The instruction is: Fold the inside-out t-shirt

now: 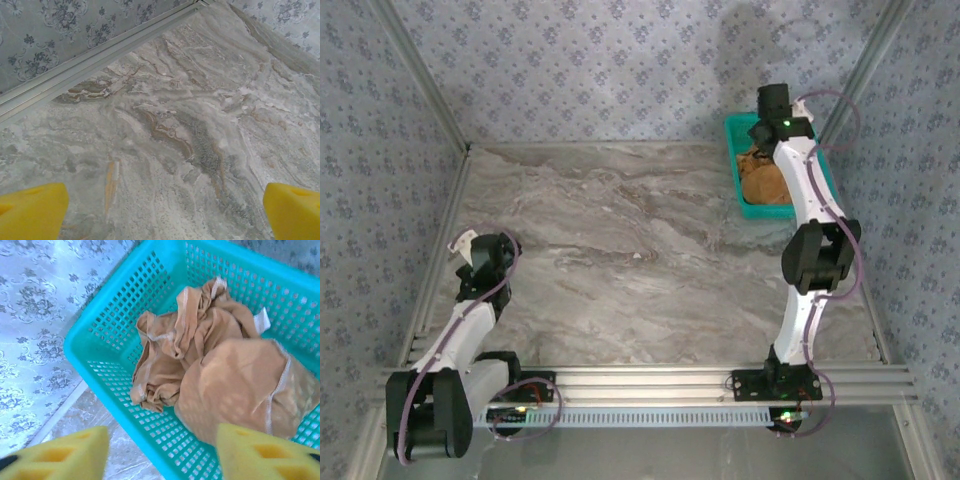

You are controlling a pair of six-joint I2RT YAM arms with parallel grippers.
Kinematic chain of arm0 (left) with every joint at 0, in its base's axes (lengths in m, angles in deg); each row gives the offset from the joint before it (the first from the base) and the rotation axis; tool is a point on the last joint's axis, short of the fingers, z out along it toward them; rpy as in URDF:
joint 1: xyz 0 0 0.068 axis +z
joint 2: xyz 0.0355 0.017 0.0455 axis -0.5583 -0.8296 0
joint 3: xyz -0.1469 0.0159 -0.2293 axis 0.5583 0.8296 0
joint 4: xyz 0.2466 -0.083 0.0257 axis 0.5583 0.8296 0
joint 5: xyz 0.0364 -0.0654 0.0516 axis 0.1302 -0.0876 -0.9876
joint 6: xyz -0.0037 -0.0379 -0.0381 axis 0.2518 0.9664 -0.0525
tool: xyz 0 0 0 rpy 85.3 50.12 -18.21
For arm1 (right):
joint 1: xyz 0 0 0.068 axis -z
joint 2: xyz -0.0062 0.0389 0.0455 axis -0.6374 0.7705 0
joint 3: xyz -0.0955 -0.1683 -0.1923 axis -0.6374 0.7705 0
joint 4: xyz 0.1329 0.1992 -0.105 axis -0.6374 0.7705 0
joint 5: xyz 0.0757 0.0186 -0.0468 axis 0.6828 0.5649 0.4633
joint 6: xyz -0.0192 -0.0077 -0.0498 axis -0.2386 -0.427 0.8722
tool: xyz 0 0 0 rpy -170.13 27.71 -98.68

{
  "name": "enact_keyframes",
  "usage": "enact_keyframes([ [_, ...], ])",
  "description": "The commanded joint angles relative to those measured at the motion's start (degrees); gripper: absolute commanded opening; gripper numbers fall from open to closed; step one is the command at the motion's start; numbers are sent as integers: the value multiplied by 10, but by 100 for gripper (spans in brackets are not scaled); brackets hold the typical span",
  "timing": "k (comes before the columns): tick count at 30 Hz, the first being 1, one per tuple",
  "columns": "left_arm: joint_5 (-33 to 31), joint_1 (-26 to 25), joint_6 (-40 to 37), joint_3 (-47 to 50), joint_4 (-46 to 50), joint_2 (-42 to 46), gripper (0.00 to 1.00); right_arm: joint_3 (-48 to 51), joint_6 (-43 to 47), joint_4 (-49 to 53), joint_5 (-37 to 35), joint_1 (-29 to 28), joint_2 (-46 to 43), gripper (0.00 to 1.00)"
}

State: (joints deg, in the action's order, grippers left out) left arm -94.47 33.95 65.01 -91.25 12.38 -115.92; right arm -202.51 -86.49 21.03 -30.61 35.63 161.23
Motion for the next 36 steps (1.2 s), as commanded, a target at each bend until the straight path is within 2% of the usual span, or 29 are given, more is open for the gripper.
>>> enact_keyframes([
  [1, 10, 4, 6, 5, -17, 8, 100, -10, -55, 30, 38, 28, 48, 72],
  [2, 10, 4, 7, 5, -17, 8, 100, -29, -82, 45, 49, 33, 65, 75],
  [5, 11, 4, 7, 5, -17, 7, 100, -109, -163, 125, 82, 53, 129, 76],
  [8, 11, 5, 7, 5, -18, 6, 100, -141, -217, 159, 106, 64, 169, 76],
  [14, 11, 6, 6, 4, -13, 9, 100, -151, -271, 148, 137, 69, 227, 75],
  [21, 12, 7, 6, 4, -9, 11, 100, -267, -271, 198, 39, 54, 294, 70],
  [23, 13, 6, 6, 2, -6, 11, 100, -270, -268, 204, 36, 57, 306, 64],
  [24, 14, 6, 6, 1, -6, 12, 100, -271, -266, 210, 39, 61, 312, 55],
  [25, 15, 6, 5, 1, -7, 12, 100, -270, -260, 213, 44, 66, 314, 37],
  [29, 16, 6, 1, -1, -5, 12, 100, -259, -249, 205, 66, 74, 314, 3],
  [30, 15, 7, 0, -1, -5, 12, 100, -257, -249, 203, 72, 76, 314, 0],
  [36, 12, 7, 2, 0, -7, 11, 100, -255, -219, 188, 114, 82, 308, 0],
])
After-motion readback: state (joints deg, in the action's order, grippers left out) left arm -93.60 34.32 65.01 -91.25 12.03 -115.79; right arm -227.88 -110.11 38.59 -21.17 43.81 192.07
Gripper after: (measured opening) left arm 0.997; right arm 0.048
